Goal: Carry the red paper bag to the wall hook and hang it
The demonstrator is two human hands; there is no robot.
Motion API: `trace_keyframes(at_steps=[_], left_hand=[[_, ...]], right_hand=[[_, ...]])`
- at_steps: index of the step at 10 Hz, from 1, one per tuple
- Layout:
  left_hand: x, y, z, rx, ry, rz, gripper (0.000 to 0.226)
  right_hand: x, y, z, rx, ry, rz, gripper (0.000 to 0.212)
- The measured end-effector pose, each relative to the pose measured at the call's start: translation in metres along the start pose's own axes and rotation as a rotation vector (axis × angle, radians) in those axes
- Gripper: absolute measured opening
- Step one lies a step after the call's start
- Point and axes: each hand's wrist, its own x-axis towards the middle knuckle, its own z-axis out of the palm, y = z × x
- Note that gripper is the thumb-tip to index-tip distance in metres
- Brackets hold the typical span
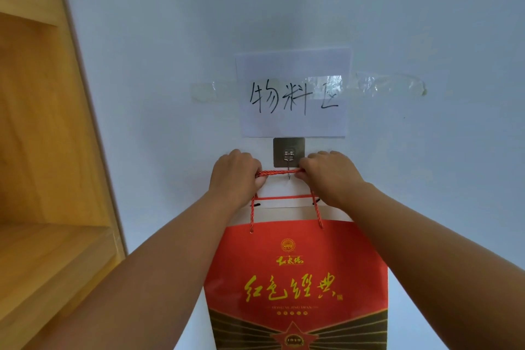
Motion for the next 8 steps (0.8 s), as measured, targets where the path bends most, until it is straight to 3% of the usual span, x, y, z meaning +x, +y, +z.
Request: trace_keyframes(at_steps=[3, 4, 6, 8], left_hand=[[-0.009, -0.001, 0.018, -0.017, 0.003, -0.011, 0.023], [-0.018, 0.002, 0.03, -0.009, -0.021, 0.011, 0.029], [-0.037, 0.012, 0.039, -0.03, -0.099, -0.056, 0.061], [-0.06, 0.003, 0.039, -0.028, -0.087, -0.11, 0.075]], right_hand=[[0.001, -0.009, 0.015, -0.186, -0.038, 0.006, 0.007], [-0.011, -0.015, 0.026, -0.141, -0.016, 0.011, 0.017], [-0.028, -0.028, 0.028, -0.077, 0.003, 0.04, 0.035], [-0.048, -0.038, 0.018, -0.045, 0.029, 0.178, 0.038]])
